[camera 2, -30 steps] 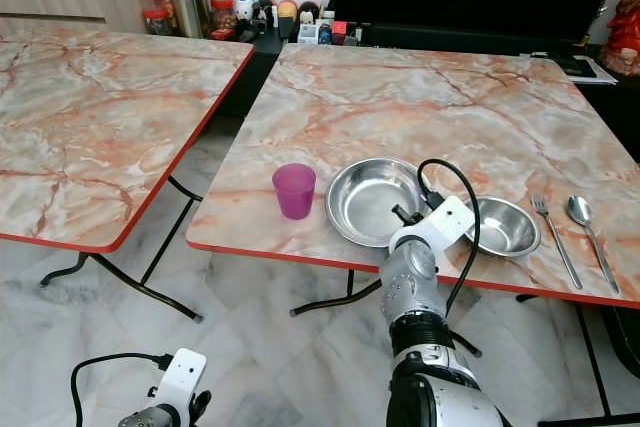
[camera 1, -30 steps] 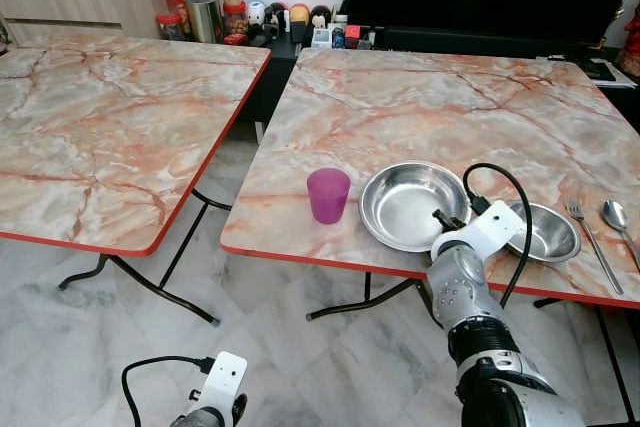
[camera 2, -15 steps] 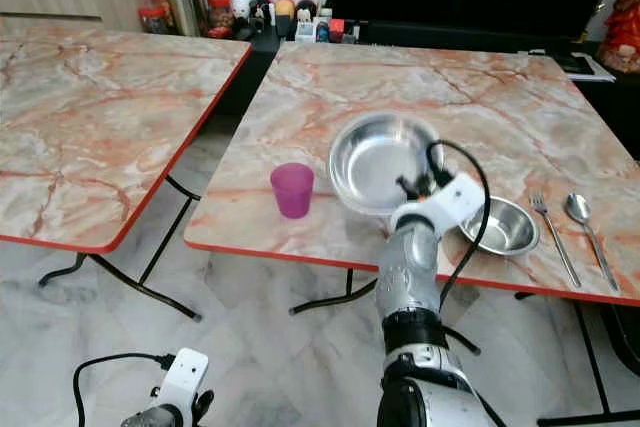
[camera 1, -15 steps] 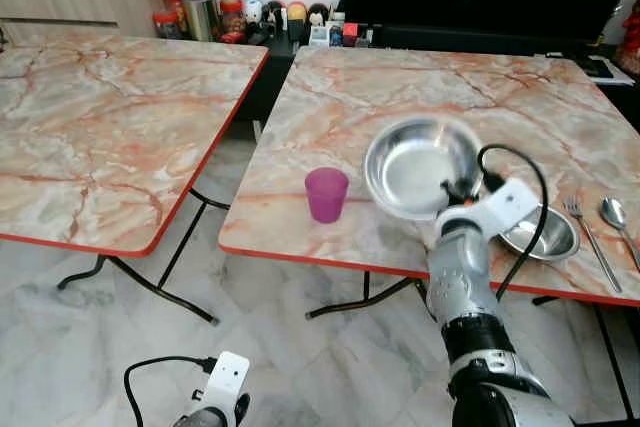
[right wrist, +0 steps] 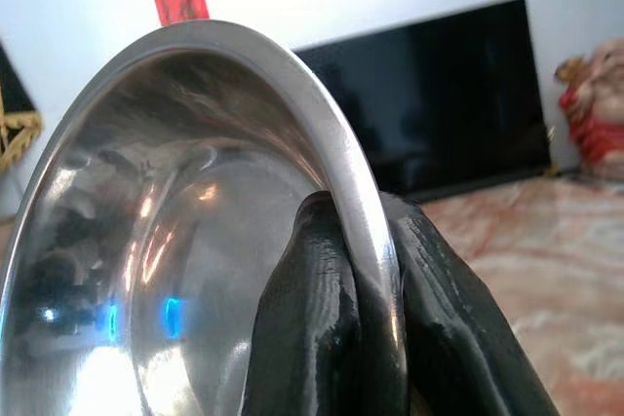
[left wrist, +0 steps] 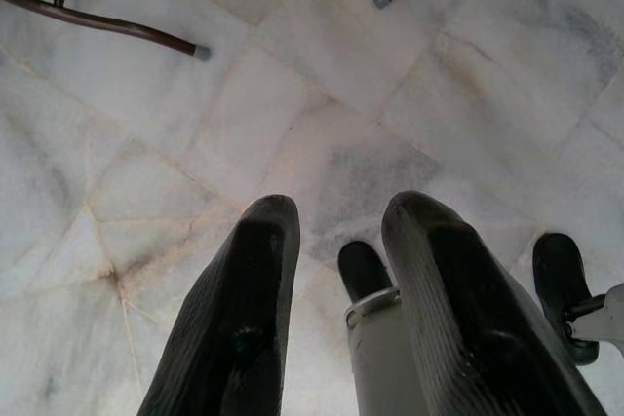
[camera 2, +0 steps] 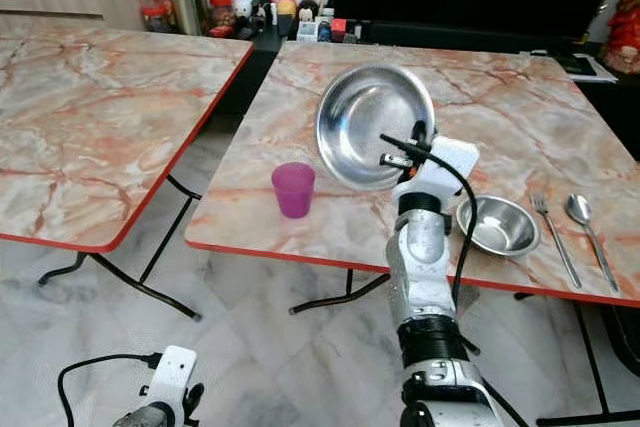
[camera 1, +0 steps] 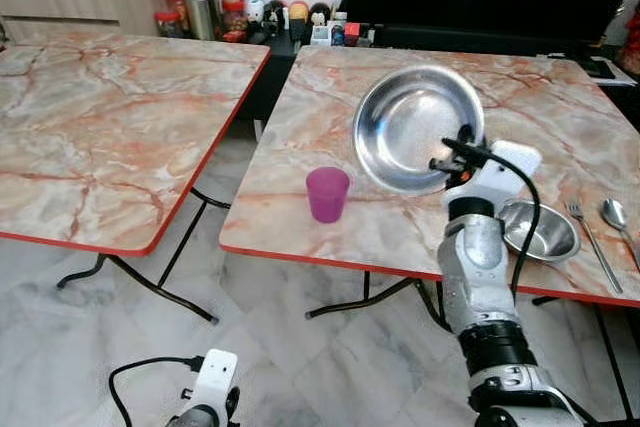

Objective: Setting the table

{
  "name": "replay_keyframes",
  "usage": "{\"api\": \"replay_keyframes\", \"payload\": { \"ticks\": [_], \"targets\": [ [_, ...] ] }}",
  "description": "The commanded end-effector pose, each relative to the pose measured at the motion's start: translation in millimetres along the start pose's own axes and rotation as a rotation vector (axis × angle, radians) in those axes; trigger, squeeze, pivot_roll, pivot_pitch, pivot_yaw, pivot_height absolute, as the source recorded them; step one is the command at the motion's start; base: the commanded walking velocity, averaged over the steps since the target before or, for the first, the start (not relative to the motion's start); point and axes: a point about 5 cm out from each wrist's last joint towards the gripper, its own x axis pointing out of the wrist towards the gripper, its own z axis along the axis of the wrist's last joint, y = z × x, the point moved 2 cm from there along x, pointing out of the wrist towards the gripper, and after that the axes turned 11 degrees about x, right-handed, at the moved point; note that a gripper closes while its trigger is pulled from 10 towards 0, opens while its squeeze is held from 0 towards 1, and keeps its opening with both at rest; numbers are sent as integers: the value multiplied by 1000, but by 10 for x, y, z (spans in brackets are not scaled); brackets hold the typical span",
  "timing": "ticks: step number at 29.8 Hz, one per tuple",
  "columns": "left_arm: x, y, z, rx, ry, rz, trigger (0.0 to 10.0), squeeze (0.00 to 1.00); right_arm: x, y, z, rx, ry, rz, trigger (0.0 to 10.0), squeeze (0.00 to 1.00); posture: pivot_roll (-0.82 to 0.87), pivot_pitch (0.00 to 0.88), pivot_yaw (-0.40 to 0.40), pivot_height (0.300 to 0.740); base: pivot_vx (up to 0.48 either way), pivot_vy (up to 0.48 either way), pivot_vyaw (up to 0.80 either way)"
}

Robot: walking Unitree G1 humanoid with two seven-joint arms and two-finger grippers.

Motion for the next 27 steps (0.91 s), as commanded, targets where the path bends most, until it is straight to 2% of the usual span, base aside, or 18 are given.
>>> {"api": "replay_keyframes", "payload": {
  "ticks": [1, 5, 12, 18, 27],
  "targets": [
    [-14, 6, -37, -20, 4, 13, 10000, 0, 79, 68, 190, -21, -82, 25, 10000, 0, -31, 0, -29, 736, 0, 0, 0],
    [-21, 11, -60, -25, 10, 14, 10000, 0, 87, 117, 173, -31, -71, 28, 10000, 0, -32, 0, -28, 736, 0, 0, 0],
    [-13, 35, -43, -28, 10, 21, 10000, 0, -22, 140, -40, -80, 27, 59, 10000, 0, -22, 0, -35, 736, 0, 321, 0],
    [-15, 33, -50, -23, 12, 19, 10000, 0, -38, 167, -21, -128, 18, 92, 10000, 0, -26, 0, -34, 736, 0, 354, 0],
    [-17, 28, -51, -24, 10, 14, 10000, 0, 18, 160, 65, -125, -9, 79, 10000, 0, -26, 0, -28, 736, 0, 359, 0]
  ]
}}
